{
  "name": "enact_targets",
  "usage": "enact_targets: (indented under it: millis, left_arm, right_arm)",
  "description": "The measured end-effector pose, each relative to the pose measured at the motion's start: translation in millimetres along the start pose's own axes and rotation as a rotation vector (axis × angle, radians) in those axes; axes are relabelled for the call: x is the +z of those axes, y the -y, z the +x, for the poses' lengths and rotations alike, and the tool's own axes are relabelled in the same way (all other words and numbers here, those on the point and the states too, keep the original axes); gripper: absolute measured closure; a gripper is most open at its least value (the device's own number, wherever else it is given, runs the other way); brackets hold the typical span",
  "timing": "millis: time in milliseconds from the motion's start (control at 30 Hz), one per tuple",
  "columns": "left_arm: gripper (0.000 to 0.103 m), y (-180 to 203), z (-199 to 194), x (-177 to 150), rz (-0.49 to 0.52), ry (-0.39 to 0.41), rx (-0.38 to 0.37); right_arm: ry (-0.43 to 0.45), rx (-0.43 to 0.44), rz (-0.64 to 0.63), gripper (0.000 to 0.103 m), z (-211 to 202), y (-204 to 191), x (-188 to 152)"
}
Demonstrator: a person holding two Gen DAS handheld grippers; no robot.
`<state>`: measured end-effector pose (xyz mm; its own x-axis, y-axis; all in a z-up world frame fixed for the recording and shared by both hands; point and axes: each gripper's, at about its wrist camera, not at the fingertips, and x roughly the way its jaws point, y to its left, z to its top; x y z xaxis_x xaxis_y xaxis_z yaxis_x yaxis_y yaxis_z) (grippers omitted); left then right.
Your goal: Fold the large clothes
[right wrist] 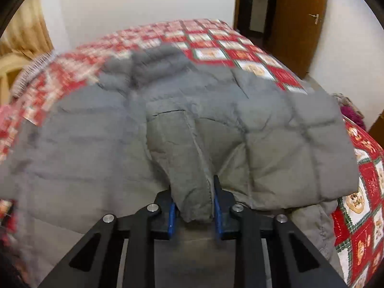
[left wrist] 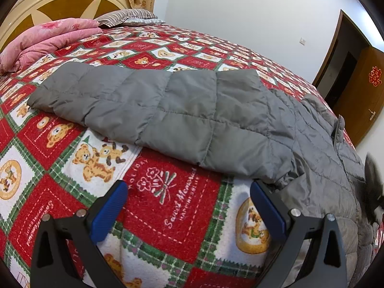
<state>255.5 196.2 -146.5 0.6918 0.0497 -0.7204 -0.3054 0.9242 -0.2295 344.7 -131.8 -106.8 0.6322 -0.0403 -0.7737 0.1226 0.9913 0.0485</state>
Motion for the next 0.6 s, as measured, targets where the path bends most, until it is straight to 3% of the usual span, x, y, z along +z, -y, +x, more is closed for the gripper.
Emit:
enact_targets:
  millis: [167, 400, 433, 533, 600]
  left_arm:
    - [0.000, 0, 0, 0, -0.001, 0.000, -0.001]
    - [0.000, -2, -1, 0, -0.004, 0.007, -0.012]
    - [0.000, -2, -1, 0, -0.005, 0.009, -0.014]
    - [0.000, -3, -1, 0, -0.006, 0.008, -0.016]
    - [0.000, -2, 0, 0, -0.003, 0.005, -0.012]
  right_arm:
    - [0.009, 0.188, -0.079, 0.078, -16, -82, 15]
    - [-0.062, 0.298, -0.122, 0.078, 26, -168, -11]
    - [-0.067, 0.305, -0.127, 0.074, 31, -173, -14]
    - [-0.173, 0.411, -0.129, 0.037, 50, -186, -21]
    - [-0.179, 0.502, -0.087, 0.036, 38, -177, -15]
